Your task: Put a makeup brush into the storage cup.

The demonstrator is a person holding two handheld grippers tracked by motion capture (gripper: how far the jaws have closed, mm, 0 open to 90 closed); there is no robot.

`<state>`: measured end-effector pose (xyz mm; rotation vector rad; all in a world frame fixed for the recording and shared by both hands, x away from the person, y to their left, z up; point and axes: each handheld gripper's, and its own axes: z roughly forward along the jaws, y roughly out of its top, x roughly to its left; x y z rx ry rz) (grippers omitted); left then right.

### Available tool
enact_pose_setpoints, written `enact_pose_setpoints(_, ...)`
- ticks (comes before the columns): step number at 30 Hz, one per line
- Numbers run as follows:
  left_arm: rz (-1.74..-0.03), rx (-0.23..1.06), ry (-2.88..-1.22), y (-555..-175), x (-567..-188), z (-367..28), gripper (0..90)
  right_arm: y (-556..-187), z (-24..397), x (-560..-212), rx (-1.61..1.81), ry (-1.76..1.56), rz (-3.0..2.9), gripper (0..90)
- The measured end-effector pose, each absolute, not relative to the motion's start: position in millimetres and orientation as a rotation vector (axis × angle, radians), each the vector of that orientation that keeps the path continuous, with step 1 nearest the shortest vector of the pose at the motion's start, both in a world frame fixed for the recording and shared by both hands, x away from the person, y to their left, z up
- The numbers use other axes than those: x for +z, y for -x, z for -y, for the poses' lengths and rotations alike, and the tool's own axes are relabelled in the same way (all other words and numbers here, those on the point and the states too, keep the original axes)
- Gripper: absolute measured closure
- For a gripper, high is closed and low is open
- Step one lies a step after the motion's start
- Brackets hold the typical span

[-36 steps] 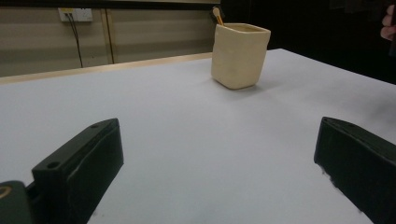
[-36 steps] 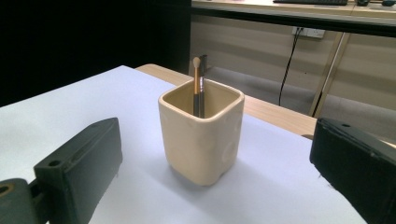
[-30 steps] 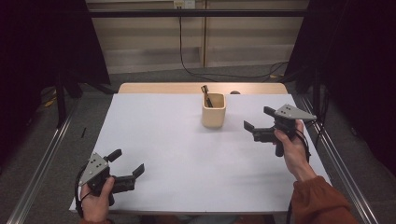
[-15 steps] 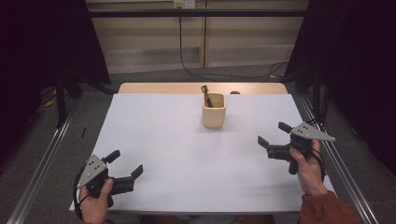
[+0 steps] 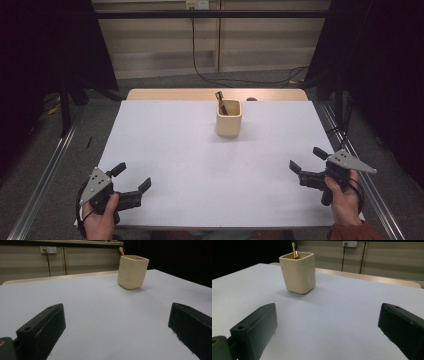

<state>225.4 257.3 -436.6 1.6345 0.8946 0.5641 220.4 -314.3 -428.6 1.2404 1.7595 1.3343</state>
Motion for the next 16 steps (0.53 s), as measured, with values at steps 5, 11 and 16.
enact_pose_setpoints(5, -0.895, 0.557, -1.631, -223, -436, -259, 1.1, -206, 321, -431, 1.334, -1.265, -1.716, 2.6)
enact_pose_setpoints(11, -0.885, 0.555, -1.624, -223, -434, -259, 1.1, -201, 328, -435, 1.316, -1.29, -1.704, 2.9)
enact_pose_setpoints(16, -0.889, 0.554, -1.62, -225, -435, -259, 1.1, -204, 327, -437, 1.299, -1.28, -1.722, 3.0)
